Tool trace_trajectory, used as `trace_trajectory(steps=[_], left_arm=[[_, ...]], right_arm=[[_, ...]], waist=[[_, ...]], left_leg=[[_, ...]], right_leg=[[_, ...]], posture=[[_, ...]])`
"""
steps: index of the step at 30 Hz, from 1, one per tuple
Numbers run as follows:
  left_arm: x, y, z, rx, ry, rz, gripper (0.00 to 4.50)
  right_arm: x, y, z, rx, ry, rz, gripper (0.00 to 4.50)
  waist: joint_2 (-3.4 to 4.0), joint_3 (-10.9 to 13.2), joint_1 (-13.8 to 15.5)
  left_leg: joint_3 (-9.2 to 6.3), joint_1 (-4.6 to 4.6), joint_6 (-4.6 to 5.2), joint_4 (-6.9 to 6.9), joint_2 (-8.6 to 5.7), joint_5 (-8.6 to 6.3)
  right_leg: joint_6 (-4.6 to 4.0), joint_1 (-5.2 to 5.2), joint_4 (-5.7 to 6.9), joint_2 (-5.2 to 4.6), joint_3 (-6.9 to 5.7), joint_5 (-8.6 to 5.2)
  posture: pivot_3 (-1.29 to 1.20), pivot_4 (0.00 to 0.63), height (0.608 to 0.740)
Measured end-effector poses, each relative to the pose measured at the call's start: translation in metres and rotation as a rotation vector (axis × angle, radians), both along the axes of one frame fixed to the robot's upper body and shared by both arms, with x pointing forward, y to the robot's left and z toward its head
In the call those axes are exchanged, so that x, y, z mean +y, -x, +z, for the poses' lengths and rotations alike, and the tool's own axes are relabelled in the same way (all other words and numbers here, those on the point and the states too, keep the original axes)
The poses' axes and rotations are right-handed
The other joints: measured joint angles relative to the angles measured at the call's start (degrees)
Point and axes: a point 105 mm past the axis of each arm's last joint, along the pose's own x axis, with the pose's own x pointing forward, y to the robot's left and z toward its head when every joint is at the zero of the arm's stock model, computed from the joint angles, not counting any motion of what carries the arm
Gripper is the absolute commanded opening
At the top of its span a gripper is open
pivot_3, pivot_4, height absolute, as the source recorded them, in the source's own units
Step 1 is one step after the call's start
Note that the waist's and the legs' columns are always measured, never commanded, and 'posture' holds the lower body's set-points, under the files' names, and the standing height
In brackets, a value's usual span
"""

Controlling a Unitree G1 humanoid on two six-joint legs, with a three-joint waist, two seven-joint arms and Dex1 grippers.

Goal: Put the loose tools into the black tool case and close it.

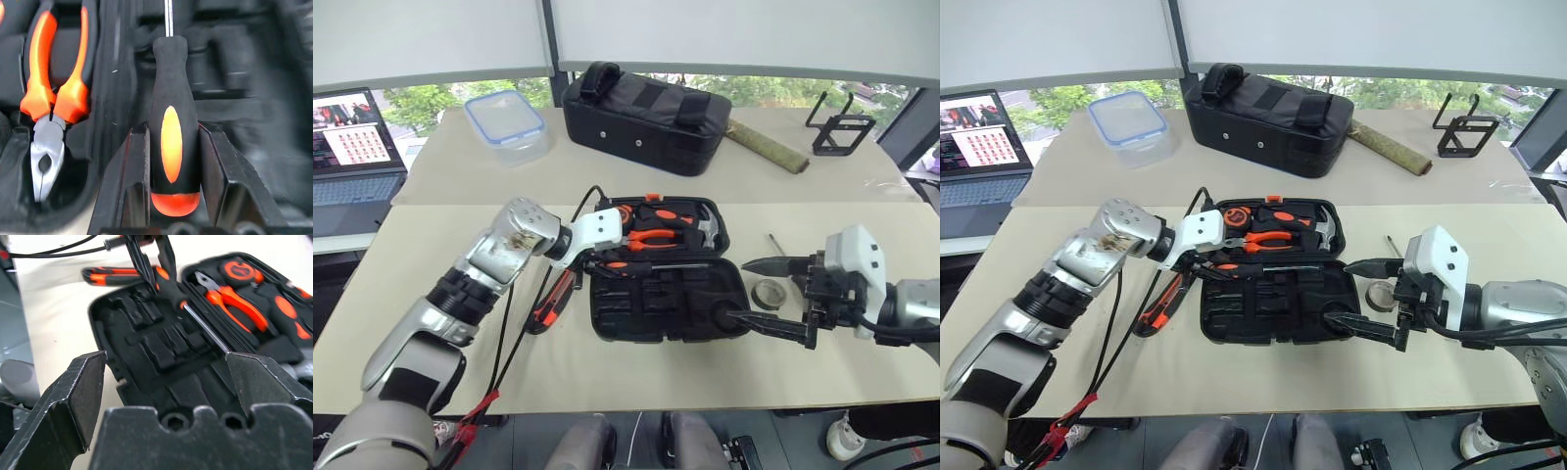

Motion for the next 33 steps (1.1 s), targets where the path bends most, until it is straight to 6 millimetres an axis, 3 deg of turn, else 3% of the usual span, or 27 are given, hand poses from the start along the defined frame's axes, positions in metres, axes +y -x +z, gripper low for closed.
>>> trace_trajectory(steps=[8, 10, 11, 14, 15, 18, 21, 25, 29, 33], left_arm=[[-0.003, -0.007, -0.008, -0.038, -0.046, 0.011, 0.88], [-0.003, -0.007, -0.008, -0.037, -0.044, 0.014, 1.88], [-0.003, -0.007, -0.008, -0.032, -0.042, 0.015, 2.10], [-0.005, -0.007, -0.006, -0.005, -0.019, 0.033, 3.31], [-0.005, -0.007, -0.004, 0.007, -0.004, 0.045, 3.31], [-0.009, -0.010, 0.009, -0.001, 0.042, 0.065, 2.77], [-0.014, -0.013, 0.025, -0.035, 0.072, 0.055, 1.64], [-0.021, -0.011, 0.019, -0.039, 0.061, 0.020, 0.08], [-0.026, -0.009, 0.007, -0.019, 0.021, -0.011, 0.08], [-0.028, -0.008, -0.018, -0.008, -0.079, -0.056, 0.08]], right_arm=[[0.002, 0.003, 0.002, -0.007, -0.013, -0.018, 4.50], [0.001, 0.003, 0.003, -0.011, -0.014, -0.026, 4.50], [0.001, 0.002, 0.003, -0.012, -0.016, -0.028, 4.50], [0.002, 0.003, 0.003, -0.008, -0.027, -0.023, 4.50], [0.003, 0.003, 0.003, -0.007, -0.029, -0.021, 4.50], [0.003, 0.004, 0.004, -0.005, -0.036, -0.016, 4.50], [0.005, 0.003, 0.006, -0.010, -0.040, -0.009, 4.50], [0.004, 0.002, 0.004, 0.000, -0.043, -0.013, 4.50], [0.003, 0.000, 0.004, 0.000, -0.047, -0.026, 4.50], [0.000, -0.003, 0.003, -0.004, -0.048, -0.059, 4.50]], waist=[[0.00, 0.00, 0.16], [-0.01, 0.00, 0.17], [0.00, 0.00, 0.17], [-0.01, 0.00, 0.34], [-0.01, 0.01, 0.38], [-0.01, 0.01, 0.57], [-0.01, 0.01, 0.79], [-0.01, 0.01, 0.89], [-0.01, 0.01, 0.94], [-0.01, 0.00, 1.07]], left_leg=[[-0.01, 0.00, 0.01, 0.06, -0.02, 0.00], [-0.01, 0.00, 0.01, 0.07, -0.02, 0.00], [-0.01, 0.00, 0.01, 0.07, -0.02, 0.01], [-0.02, -0.03, 0.02, 0.18, -0.02, 0.01], [-0.02, -0.04, 0.02, 0.21, -0.02, 0.01], [-0.05, -0.12, 0.03, 0.31, -0.03, 0.00], [-0.04, -0.10, 0.03, 0.30, -0.03, -0.01], [-0.04, -0.11, 0.03, 0.31, -0.03, 0.00], [-0.04, -0.15, 0.03, 0.36, -0.03, -0.01], [-0.05, -0.12, 0.03, 0.36, -0.03, 0.00]], right_leg=[[0.01, 0.04, -0.02, -0.01, -0.01, 0.00], [0.01, 0.04, -0.01, 0.00, -0.01, 0.00], [0.01, 0.04, 0.00, 0.00, -0.01, 0.00], [0.01, 0.04, 0.03, 0.00, -0.03, 0.00], [0.01, 0.04, 0.04, 0.00, -0.03, 0.00], [0.03, 0.03, 0.05, 0.02, -0.04, 0.01], [0.04, 0.04, 0.05, 0.02, -0.05, 0.01], [0.04, 0.04, 0.05, 0.01, -0.05, 0.01], [0.04, 0.03, 0.05, 0.01, -0.04, 0.02], [0.04, 0.07, 0.06, -0.01, -0.02, 0.02]], posture=[[0.00, 0.150, 0.715], [0.00, 0.150, 0.715], [0.00, 0.150, 0.715], [0.00, 0.150, 0.715], [0.00, 0.150, 0.715], [0.00, 0.150, 0.715], [0.00, 0.150, 0.715], [0.00, 0.150, 0.715], [0.00, 0.150, 0.715], [0.00, 0.150, 0.715]])
